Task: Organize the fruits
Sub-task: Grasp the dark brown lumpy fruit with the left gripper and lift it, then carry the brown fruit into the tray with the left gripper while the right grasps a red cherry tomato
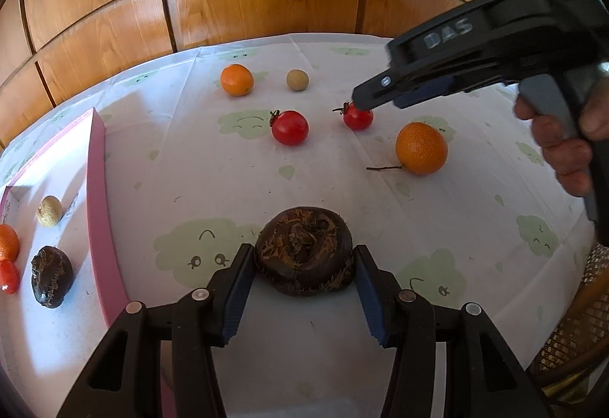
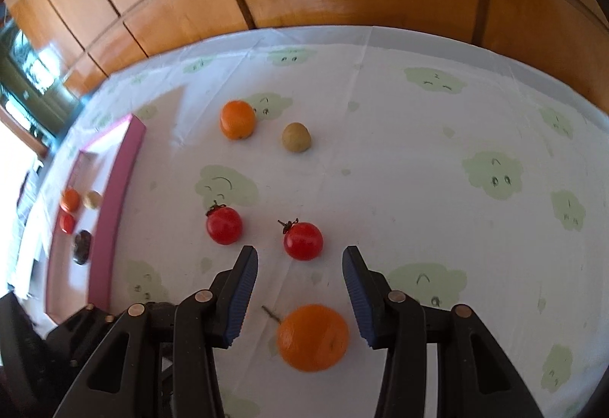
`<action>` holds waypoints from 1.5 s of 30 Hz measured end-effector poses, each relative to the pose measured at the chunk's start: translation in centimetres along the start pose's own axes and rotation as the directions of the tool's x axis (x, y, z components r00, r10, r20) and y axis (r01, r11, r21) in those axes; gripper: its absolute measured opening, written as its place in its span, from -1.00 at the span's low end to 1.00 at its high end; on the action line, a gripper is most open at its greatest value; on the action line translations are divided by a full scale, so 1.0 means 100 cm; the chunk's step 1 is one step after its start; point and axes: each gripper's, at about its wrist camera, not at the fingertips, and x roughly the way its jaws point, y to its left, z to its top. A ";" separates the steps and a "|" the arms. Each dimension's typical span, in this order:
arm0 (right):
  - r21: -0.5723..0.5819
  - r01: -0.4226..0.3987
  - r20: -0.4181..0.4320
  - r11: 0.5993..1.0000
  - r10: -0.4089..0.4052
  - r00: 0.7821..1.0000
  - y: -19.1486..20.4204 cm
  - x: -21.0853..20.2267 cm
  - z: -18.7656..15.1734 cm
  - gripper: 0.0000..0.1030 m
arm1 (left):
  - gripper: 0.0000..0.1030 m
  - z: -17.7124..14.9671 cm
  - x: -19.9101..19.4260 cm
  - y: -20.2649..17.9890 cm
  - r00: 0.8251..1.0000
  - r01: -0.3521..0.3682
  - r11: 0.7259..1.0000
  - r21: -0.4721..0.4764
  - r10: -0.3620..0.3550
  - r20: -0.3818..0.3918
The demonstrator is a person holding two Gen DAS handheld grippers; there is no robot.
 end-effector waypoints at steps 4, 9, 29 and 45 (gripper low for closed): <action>-0.048 0.020 -0.028 0.999 -0.021 0.999 0.004 0.013 0.004 -0.09 | 0.02 0.000 0.000 0.001 1.000 0.002 1.000 0.001 -0.002 0.003; -0.084 0.032 -0.036 0.996 -0.036 0.999 0.006 0.024 0.005 -0.09 | 0.03 -0.001 0.000 0.001 1.000 -0.002 1.000 0.001 0.002 0.006; -0.109 0.091 -0.019 0.990 -0.094 0.995 0.005 0.036 0.003 -0.51 | 0.00 0.009 -0.021 0.007 1.000 -0.003 0.999 -0.040 0.003 0.004; -0.084 0.071 -0.015 0.994 -0.073 0.997 0.002 0.036 0.002 -0.50 | 0.00 0.017 -0.094 0.127 0.975 -0.177 0.939 -0.294 0.209 0.080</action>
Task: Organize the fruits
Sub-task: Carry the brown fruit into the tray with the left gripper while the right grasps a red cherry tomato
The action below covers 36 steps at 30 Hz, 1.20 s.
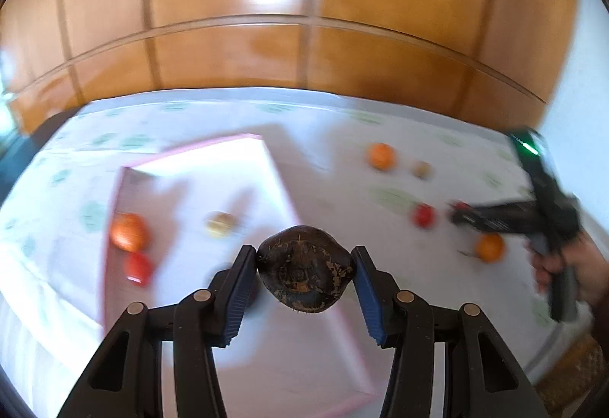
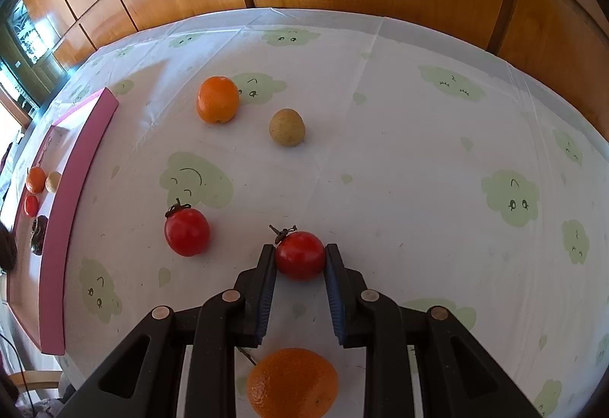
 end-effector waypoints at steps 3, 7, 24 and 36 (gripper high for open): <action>-0.002 0.004 0.000 1.000 -0.004 1.000 0.001 0.000 0.000 -0.50 | 0.00 0.015 0.010 0.030 0.997 -0.074 0.996 -0.042 0.074 0.008; -0.008 0.012 0.000 1.000 -0.012 1.000 0.002 -0.001 0.001 -0.50 | 0.00 0.032 0.033 0.058 0.986 -0.164 0.984 -0.067 0.164 0.005; -0.024 0.032 0.002 0.999 -0.032 0.999 0.004 -0.002 0.001 -0.50 | 0.02 0.055 0.071 0.079 0.965 -0.261 0.960 -0.103 0.262 -0.002; -0.035 0.047 0.014 0.998 -0.047 0.999 0.007 -0.003 0.000 -0.50 | 0.07 0.025 -0.007 0.026 0.963 -0.230 0.973 -0.024 0.231 0.139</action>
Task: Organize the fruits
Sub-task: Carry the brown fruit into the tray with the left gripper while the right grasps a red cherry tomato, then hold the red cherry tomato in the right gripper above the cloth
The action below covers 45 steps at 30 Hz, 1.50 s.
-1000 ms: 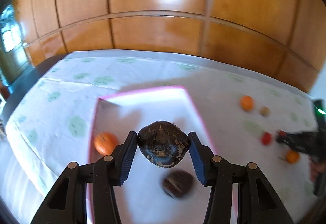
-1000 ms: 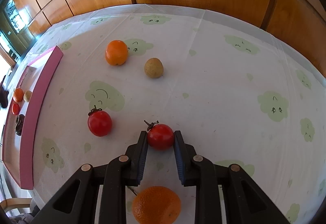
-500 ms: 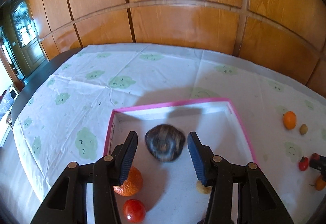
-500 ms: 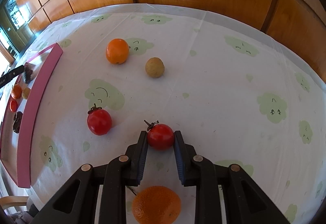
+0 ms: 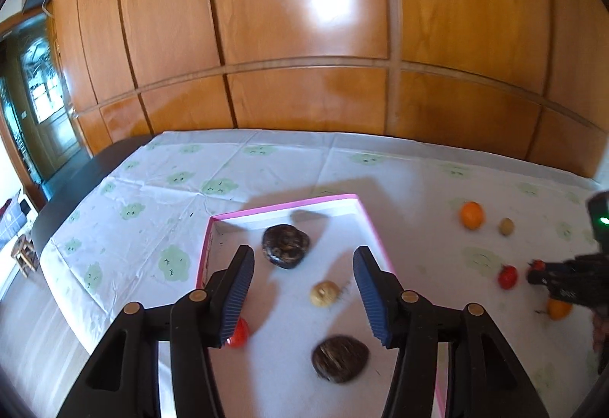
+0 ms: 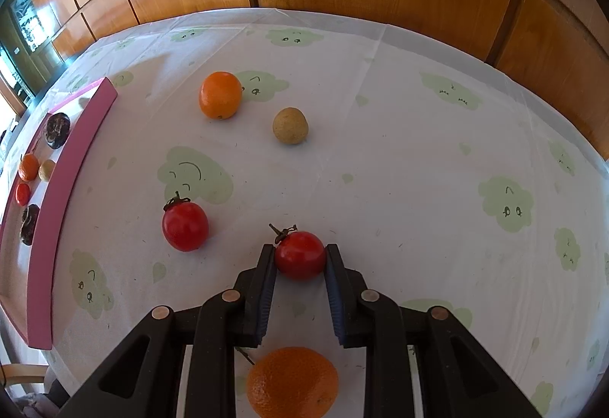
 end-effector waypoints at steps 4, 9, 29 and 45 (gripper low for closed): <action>-0.002 0.004 0.004 1.000 -0.004 1.000 0.001 0.000 -0.001 -0.51 | 0.09 -0.007 -0.019 -0.008 1.000 0.007 1.000 0.027 -0.008 0.019; -0.009 0.011 0.008 1.000 -0.011 1.000 0.002 0.000 0.000 -0.51 | 0.13 -0.014 -0.036 -0.016 0.999 0.006 0.998 0.060 -0.008 0.044; -0.017 0.022 0.017 1.000 -0.022 1.000 0.005 -0.001 -0.003 -0.51 | 0.15 -0.025 -0.055 -0.028 0.998 0.027 0.995 0.096 -0.032 0.055; -0.019 0.026 0.021 0.999 -0.026 0.999 0.006 -0.002 -0.003 -0.51 | 0.17 -0.031 -0.054 -0.023 0.999 0.020 0.996 0.086 -0.024 0.043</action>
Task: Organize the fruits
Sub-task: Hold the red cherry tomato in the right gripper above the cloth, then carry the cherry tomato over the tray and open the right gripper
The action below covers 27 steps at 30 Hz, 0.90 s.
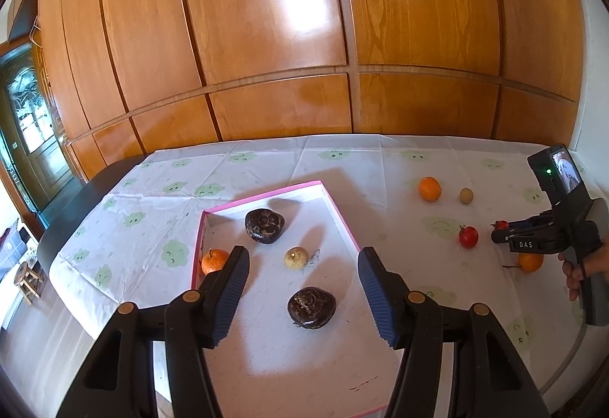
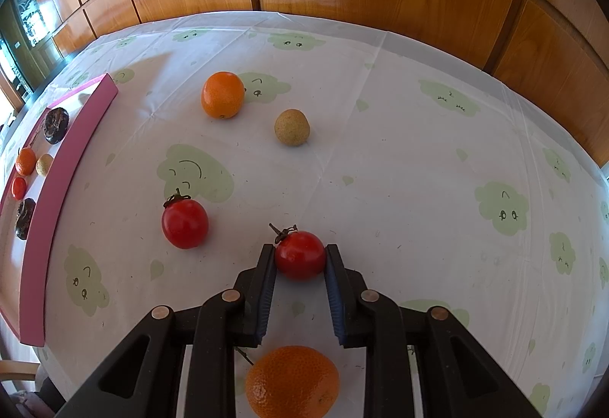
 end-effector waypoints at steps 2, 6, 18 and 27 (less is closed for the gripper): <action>0.000 0.000 0.002 1.000 0.000 1.000 0.000 0.000 0.000 -0.51 | 0.17 -0.001 -0.001 0.002 1.000 -0.002 1.000 -0.003 0.002 0.000; -0.001 0.004 0.006 1.000 -0.004 1.000 0.000 -0.001 -0.001 -0.51 | 0.17 -0.002 -0.003 0.006 1.000 -0.006 1.000 -0.007 0.006 0.005; 0.003 0.029 0.029 1.000 -0.029 0.999 0.006 -0.021 0.004 -0.51 | 0.18 -0.009 -0.003 0.024 1.000 -0.005 0.999 -0.045 0.005 0.000; -0.165 -0.077 0.139 0.983 0.101 0.985 0.092 -0.066 0.021 -0.51 | 0.18 -0.029 0.008 0.060 0.997 -0.063 0.989 -0.135 0.056 -0.050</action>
